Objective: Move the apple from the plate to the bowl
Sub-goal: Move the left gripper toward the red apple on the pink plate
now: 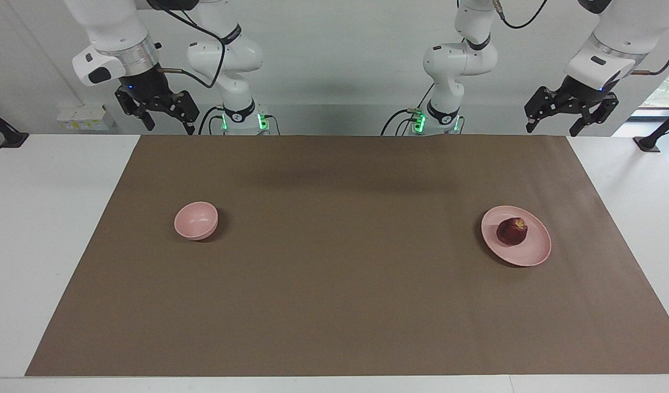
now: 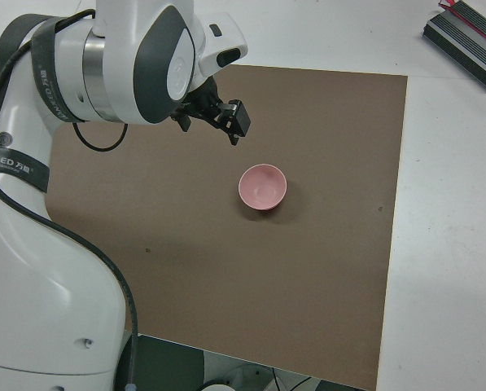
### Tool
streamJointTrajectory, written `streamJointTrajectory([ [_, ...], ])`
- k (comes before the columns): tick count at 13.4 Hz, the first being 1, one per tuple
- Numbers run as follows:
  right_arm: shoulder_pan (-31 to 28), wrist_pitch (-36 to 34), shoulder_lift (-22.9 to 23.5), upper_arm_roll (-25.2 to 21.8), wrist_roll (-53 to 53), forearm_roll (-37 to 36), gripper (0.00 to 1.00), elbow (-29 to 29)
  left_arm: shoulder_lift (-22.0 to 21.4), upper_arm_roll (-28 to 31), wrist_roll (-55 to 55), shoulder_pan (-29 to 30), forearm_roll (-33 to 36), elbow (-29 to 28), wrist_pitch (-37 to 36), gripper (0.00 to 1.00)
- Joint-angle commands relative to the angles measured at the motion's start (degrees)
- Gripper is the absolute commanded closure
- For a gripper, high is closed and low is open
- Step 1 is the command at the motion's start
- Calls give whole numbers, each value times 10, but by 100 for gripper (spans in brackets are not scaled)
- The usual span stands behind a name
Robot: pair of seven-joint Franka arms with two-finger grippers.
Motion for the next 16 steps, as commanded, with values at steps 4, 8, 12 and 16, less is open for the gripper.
streamJointTrajectory([
  [4, -6, 14, -18, 2, -5, 13, 0, -23, 2, -6, -1, 6, -5, 12, -6, 0],
  [8, -7, 14, -18, 2, -6, 13, 0, -23, 1, -6, -6, 9, -4, 10, -9, 0],
  [12, -7, 15, -18, 2, -6, 13, 0, -23, -2, -6, -6, 9, -4, 9, -14, 0],
  [16, -7, 18, -18, 2, -5, 13, 0, -22, -14, -6, 1, 9, -4, -15, 15, 0],
])
